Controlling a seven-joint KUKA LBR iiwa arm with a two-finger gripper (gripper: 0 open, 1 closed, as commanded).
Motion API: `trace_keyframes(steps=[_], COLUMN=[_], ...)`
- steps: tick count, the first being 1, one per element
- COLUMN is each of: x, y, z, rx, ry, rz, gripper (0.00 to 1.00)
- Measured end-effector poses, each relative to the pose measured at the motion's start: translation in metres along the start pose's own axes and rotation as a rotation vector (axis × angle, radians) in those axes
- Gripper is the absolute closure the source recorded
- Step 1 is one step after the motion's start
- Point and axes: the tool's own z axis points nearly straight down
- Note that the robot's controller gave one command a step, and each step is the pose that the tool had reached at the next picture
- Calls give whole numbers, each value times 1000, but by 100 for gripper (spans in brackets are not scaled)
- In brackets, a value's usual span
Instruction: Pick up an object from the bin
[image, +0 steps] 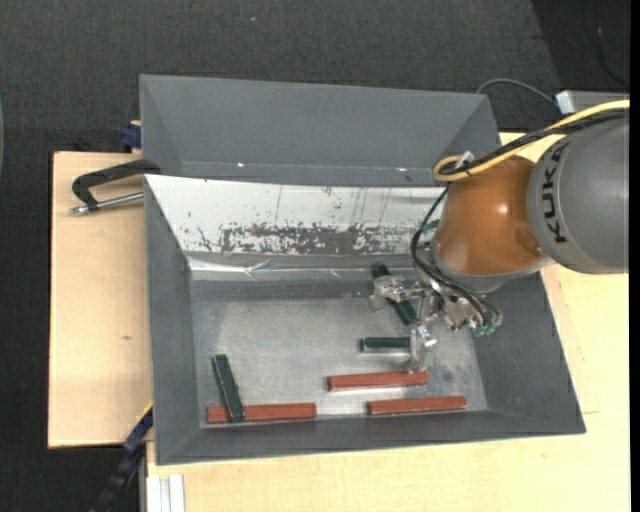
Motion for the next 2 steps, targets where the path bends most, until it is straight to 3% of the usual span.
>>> trace_keyframes(steps=[1, 2], x=[-3, -3], y=[-35, -34], z=[13, 13], rx=[1, 1], ry=[-5, -5], rz=[-356, -356], gripper=[100, 100])
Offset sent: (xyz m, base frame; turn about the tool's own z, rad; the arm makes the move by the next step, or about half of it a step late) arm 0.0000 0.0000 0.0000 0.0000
